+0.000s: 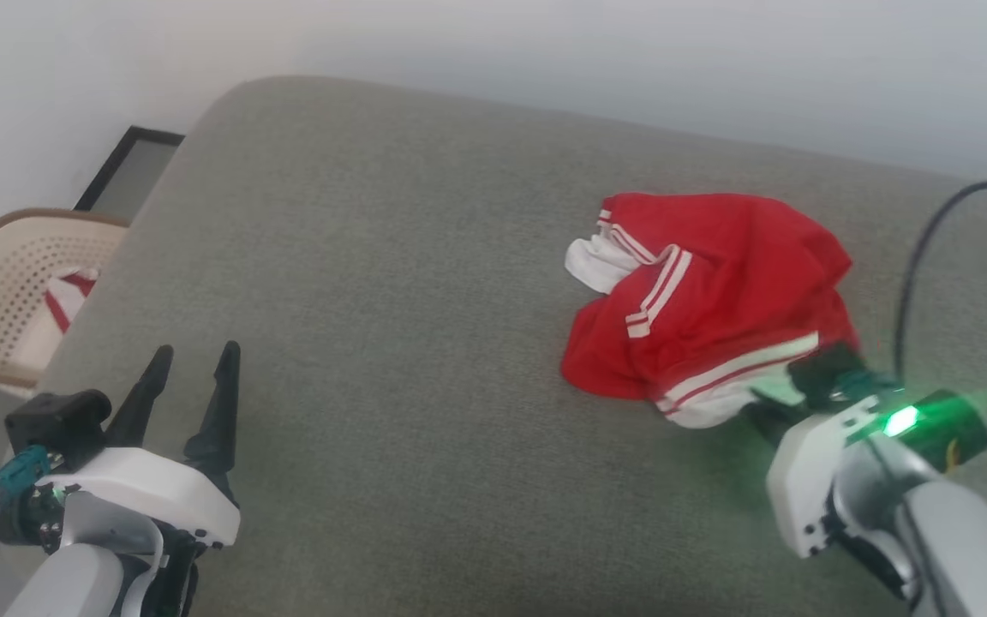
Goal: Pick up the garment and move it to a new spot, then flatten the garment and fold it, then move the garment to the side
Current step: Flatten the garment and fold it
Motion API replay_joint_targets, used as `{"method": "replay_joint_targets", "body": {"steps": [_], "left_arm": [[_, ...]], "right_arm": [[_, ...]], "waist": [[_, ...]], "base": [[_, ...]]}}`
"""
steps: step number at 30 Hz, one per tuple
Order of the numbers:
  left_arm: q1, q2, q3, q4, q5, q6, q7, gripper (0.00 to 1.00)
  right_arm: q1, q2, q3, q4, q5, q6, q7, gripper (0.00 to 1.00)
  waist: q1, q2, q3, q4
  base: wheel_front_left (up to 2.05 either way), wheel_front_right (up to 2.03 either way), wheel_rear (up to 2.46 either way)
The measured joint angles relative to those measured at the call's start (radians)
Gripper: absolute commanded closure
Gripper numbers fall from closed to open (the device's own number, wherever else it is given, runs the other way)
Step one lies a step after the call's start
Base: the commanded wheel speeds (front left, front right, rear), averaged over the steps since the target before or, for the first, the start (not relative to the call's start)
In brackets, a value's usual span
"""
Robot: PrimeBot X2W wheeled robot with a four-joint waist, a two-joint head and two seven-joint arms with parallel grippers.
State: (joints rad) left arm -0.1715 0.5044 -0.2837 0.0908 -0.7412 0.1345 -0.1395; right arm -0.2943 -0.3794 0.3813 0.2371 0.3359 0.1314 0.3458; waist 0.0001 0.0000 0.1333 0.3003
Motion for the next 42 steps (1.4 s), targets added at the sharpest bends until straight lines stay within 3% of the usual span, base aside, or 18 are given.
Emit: {"method": "replay_joint_targets", "body": {"steps": [7, 13, 20, 31, 33, 34, 35, 42], "left_arm": [[0.012, 0.024, 0.012, -0.019, -0.006, 0.004, 0.002, 0.0], [0.021, 0.03, 0.015, -0.029, -0.006, 0.011, 0.006, 0.0], [0.008, 0.026, -0.001, -0.026, -0.006, 0.009, 0.011, 0.0], [-0.014, 0.025, -0.018, -0.011, -0.005, 0.0, 0.021, 0.0], [-0.014, 0.028, -0.021, -0.008, -0.005, -0.002, 0.026, 0.0], [-0.015, 0.031, -0.023, -0.007, -0.005, -0.002, 0.033, 0.0], [-0.015, 0.034, -0.025, -0.007, -0.005, -0.002, 0.036, 0.0], [-0.048, 0.067, -0.041, -0.031, -0.007, -0.017, 0.109, 0.0]], "right_arm": [[0.058, -0.059, -0.152, -0.128, -0.01, 0.0, 0.058, 1.0], [0.109, -0.11, -0.304, -0.151, -0.016, 0.0, 0.086, 1.0], [0.147, -0.152, -0.421, -0.028, -0.007, 0.0, 0.089, 1.0], [0.13, -0.151, -0.372, 0.245, 0.03, 0.0, 0.028, 0.99], [0.106, -0.145, -0.361, 0.282, 0.032, 0.0, 0.014, 0.62], [0.096, -0.144, -0.354, 0.297, 0.032, 0.0, 0.008, 0.26], [0.086, -0.141, -0.348, 0.309, 0.033, 0.0, -0.002, 0.0], [0.045, -0.135, -0.317, 0.311, 0.054, 0.0, -0.048, 0.0]], "waist": [[-0.0001, 0.0, -0.019, -0.054], [0.0, 0.0, -0.027, -0.105], [0.0, 0.0, -0.028, -0.132], [-0.0001, 0.0, -0.021, -0.122], [0.0, 0.0, -0.024, -0.125], [-0.0001, 0.0, -0.026, -0.127], [0.0, 0.0, -0.028, -0.131], [0.0, 0.0, -0.048, -0.174]], "base": [[0.0, 0.0, 0.0], [0.0, 0.0, 0.0], [0.0, 0.0, 0.0], [0.0, 0.0, 0.0], [0.0, 0.0, 0.0], [0.0, 0.0, 0.0], [0.0, 0.0, 0.0], [0.0, 0.0, 0.0]]}}
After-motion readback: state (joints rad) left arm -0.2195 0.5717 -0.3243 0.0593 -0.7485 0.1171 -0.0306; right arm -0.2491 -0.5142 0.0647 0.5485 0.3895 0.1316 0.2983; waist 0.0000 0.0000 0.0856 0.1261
